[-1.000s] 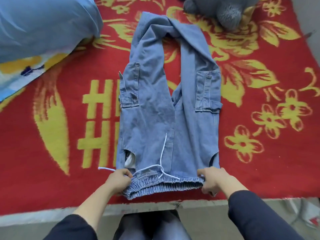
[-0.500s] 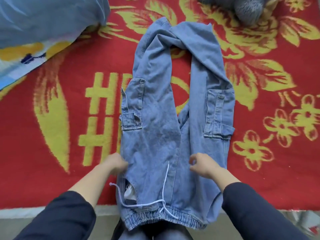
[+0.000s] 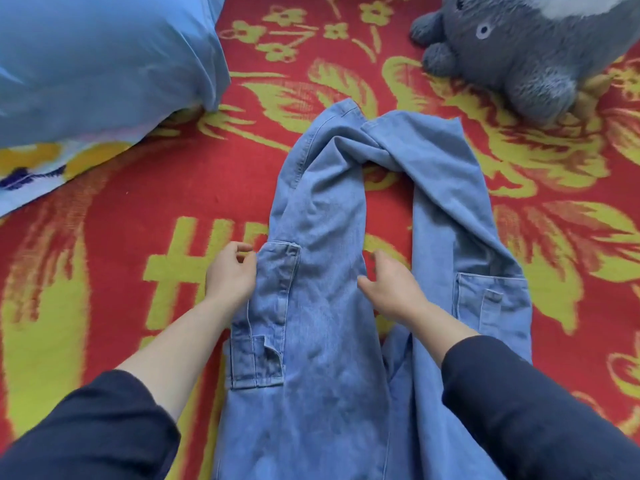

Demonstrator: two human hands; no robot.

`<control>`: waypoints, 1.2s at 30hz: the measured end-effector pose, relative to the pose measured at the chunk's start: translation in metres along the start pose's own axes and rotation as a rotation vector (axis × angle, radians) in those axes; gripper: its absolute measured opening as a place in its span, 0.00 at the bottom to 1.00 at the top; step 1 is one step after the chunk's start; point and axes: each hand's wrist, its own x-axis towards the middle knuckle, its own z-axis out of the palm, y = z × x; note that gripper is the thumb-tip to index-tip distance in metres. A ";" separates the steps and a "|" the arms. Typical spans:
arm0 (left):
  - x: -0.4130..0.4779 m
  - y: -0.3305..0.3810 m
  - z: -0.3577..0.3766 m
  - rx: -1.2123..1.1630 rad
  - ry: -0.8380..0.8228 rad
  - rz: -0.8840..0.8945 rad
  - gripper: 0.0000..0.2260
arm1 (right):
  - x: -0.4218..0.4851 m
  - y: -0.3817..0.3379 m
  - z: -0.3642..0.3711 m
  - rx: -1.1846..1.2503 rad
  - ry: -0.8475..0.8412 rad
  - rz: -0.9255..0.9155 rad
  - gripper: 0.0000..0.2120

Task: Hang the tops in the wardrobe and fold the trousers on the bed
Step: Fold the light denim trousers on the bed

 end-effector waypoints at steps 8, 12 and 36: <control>0.061 0.034 0.035 -0.008 0.022 0.013 0.13 | 0.074 -0.016 0.004 0.224 0.071 0.122 0.09; 0.080 0.046 0.009 -0.048 0.298 0.150 0.06 | 0.087 -0.010 -0.016 0.356 0.257 0.162 0.17; 0.149 0.056 -0.001 0.602 -0.203 0.003 0.30 | 0.254 -0.079 -0.103 0.326 0.088 0.118 0.09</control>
